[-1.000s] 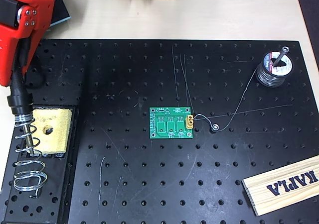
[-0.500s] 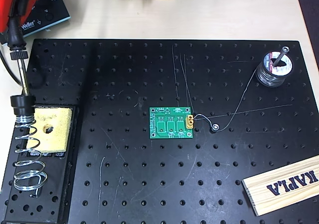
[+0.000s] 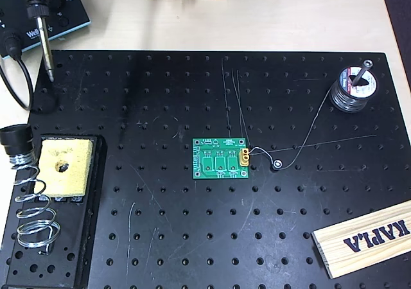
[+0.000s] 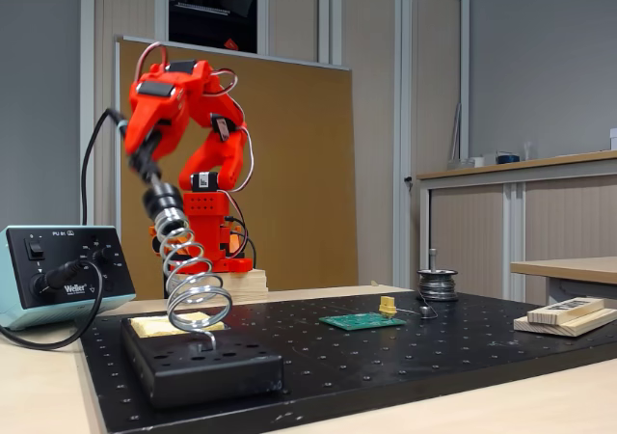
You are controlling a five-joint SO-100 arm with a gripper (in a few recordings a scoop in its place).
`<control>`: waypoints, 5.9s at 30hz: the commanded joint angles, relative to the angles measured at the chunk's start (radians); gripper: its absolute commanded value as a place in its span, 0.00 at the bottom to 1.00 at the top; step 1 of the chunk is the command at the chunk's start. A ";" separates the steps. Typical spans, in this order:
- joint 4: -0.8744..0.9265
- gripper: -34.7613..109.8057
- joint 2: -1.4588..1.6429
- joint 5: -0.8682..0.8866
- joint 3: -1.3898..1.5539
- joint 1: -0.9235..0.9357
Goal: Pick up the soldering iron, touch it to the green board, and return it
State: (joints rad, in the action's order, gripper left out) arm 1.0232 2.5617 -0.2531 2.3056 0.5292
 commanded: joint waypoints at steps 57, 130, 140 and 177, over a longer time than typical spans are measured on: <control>-0.391 0.24 -0.640 0.505 0.038 -0.712; -0.396 0.24 -0.753 0.485 -0.040 -0.698; -0.413 0.24 -0.749 0.485 -0.020 -0.698; -0.305 0.24 -0.844 0.373 -0.230 -0.630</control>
State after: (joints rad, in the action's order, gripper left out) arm 0.7332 1.7349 0.1135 2.1614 -0.0752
